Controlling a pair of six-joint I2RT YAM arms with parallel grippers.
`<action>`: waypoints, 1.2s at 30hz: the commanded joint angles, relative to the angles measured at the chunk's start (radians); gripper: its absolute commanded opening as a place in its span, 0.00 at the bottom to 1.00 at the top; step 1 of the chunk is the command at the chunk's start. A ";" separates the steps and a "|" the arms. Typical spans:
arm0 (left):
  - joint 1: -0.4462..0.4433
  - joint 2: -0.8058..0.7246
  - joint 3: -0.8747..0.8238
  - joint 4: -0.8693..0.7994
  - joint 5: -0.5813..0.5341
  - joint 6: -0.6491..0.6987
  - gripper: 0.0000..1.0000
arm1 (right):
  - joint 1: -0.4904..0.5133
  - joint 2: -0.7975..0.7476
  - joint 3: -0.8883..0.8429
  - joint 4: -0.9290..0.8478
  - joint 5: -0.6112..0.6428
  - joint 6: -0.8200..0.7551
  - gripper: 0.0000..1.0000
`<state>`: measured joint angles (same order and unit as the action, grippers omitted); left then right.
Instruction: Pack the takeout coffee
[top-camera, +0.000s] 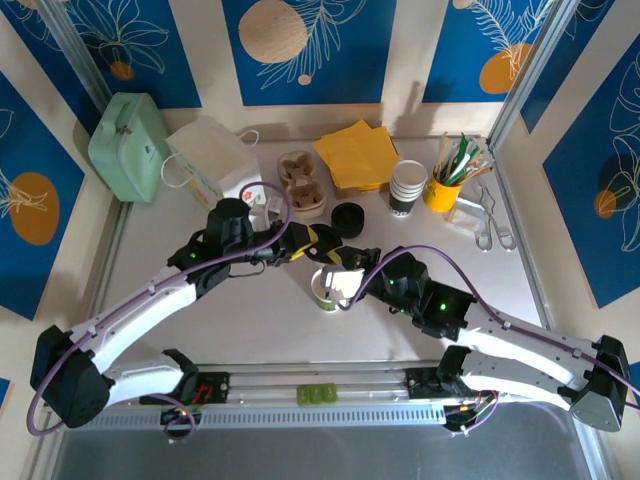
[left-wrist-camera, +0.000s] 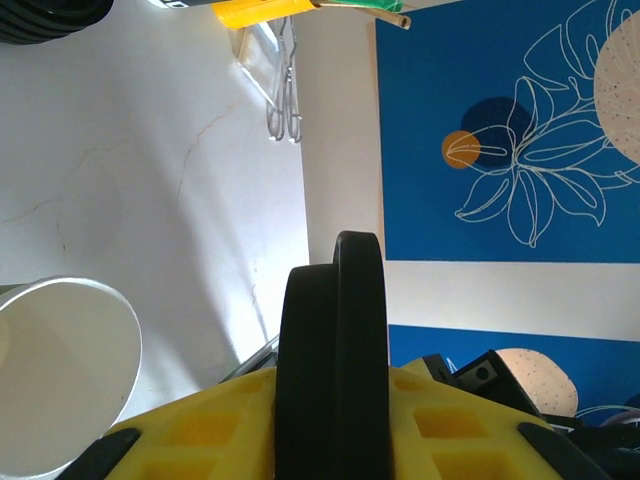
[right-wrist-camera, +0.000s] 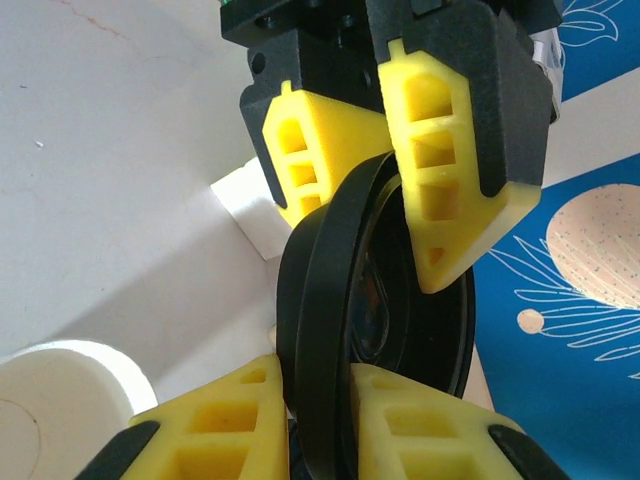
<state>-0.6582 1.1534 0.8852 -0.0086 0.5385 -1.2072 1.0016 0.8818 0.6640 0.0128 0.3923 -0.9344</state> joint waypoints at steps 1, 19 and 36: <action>0.004 -0.015 0.017 -0.001 0.004 0.001 0.27 | -0.003 -0.015 0.036 0.016 0.004 0.040 0.23; 0.005 -0.009 0.016 -0.001 -0.001 0.000 0.27 | -0.015 -0.062 0.023 -0.007 -0.018 0.069 0.30; 0.004 -0.017 -0.005 0.049 0.021 -0.039 0.27 | -0.042 0.018 0.061 0.024 -0.004 0.085 0.32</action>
<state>-0.6529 1.1534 0.8841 -0.0063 0.5308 -1.2339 0.9619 0.8875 0.6891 0.0120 0.3817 -0.8600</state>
